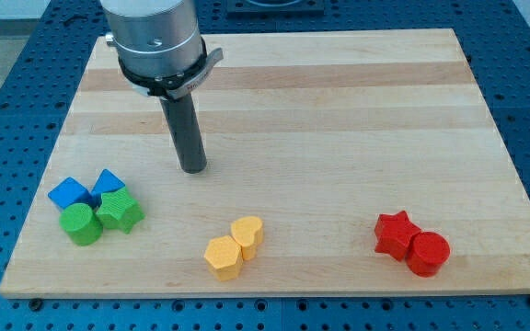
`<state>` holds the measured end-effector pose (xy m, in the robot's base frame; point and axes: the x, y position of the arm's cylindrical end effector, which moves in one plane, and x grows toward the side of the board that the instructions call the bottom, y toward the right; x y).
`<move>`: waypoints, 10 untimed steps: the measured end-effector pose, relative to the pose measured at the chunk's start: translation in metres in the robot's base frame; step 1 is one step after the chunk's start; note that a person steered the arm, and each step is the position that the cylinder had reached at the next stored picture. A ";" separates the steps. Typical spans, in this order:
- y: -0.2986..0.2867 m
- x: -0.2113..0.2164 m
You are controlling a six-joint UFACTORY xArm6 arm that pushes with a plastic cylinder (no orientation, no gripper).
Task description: Slide the yellow hexagon to the red star
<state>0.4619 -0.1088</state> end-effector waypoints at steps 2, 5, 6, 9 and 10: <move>0.023 0.022; 0.028 0.080; 0.026 0.108; 0.011 0.156; 0.012 0.157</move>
<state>0.6190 -0.0966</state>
